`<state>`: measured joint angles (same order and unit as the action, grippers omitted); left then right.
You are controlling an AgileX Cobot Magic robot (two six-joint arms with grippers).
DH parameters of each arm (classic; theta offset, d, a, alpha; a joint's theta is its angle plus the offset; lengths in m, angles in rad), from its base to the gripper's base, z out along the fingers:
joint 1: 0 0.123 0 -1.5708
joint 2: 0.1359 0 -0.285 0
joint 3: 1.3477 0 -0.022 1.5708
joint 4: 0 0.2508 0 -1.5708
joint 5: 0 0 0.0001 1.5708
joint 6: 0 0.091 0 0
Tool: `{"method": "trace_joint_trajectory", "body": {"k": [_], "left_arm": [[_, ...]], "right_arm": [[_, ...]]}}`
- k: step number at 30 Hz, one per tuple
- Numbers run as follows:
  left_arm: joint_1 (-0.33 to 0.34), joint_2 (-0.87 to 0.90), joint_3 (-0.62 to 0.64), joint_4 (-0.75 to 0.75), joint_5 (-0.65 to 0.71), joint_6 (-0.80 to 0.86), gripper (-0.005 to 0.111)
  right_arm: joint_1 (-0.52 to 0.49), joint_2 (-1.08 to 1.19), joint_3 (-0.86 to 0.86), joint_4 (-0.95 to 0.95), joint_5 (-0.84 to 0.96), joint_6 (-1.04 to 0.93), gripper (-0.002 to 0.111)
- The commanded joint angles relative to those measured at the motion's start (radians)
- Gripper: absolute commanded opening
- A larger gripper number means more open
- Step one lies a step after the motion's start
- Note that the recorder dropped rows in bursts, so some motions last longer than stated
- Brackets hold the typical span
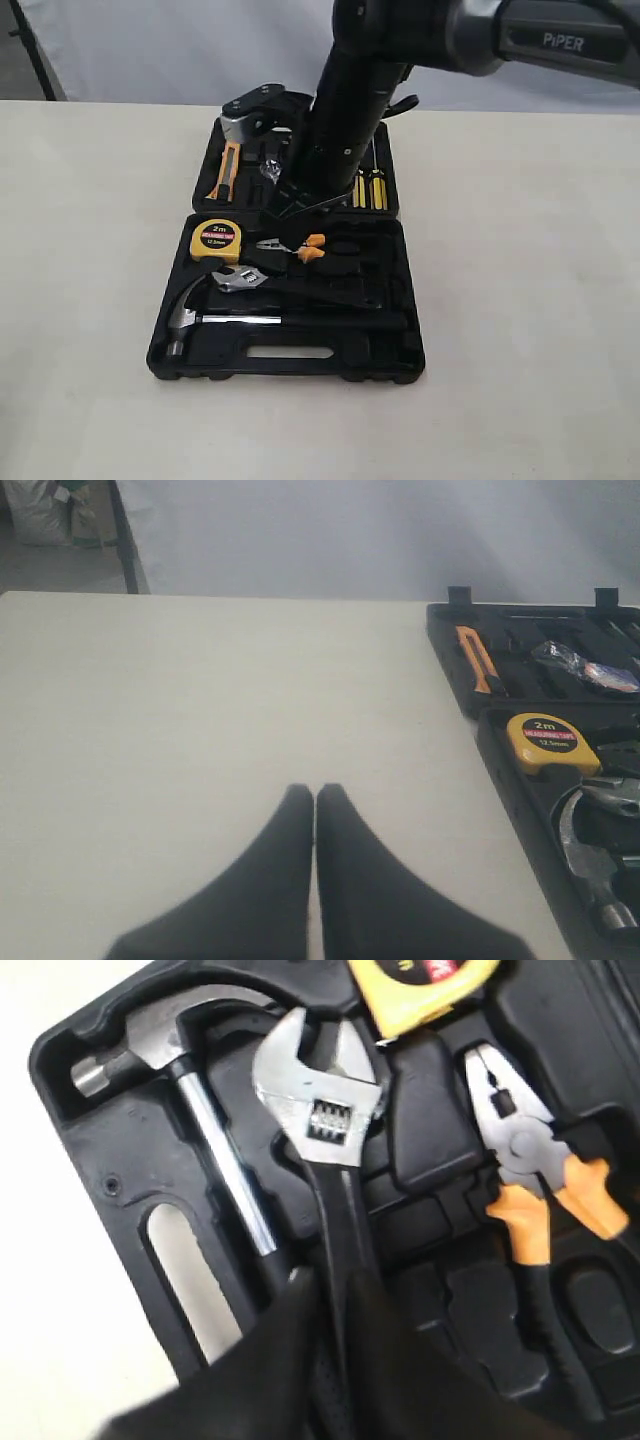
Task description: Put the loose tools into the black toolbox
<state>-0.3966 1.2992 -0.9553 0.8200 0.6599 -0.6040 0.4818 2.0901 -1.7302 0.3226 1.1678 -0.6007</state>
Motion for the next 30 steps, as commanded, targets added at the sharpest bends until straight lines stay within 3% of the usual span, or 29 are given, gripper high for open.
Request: {"method": "trace_joint_trajectory", "body": {"k": [1,3,19,21,25,29,30], "left_arm": [[0.003,-0.008,0.009,-0.014,-0.017,-0.01,0.001],[0.003,-0.008,0.009,-0.014,-0.017,-0.01,0.001],[0.003,-0.008,0.009,-0.014,-0.017,-0.01,0.001],[0.003,-0.008,0.009,-0.014,-0.017,-0.01,0.001],[0.003,-0.008,0.009,-0.014,-0.017,-0.01,0.001],[0.003,-0.008,0.009,-0.014,-0.017,-0.01,0.001],[0.003,-0.008,0.009,-0.014,-0.017,-0.01,0.001]], "right_arm": [[0.073,0.007,0.003,-0.142,-0.006,-0.013,0.043],[0.103,0.017,0.006,-0.196,-0.006,-0.004,0.05],[0.149,0.023,0.214,-0.352,-0.325,0.036,0.049],[0.149,0.024,0.22,-0.357,-0.323,0.036,0.043],[0.149,0.043,0.22,-0.357,-0.309,0.04,0.018],[0.149,0.054,0.22,-0.369,-0.314,0.035,-0.001],[0.149,0.054,0.22,-0.375,-0.314,0.035,0.0]]}}
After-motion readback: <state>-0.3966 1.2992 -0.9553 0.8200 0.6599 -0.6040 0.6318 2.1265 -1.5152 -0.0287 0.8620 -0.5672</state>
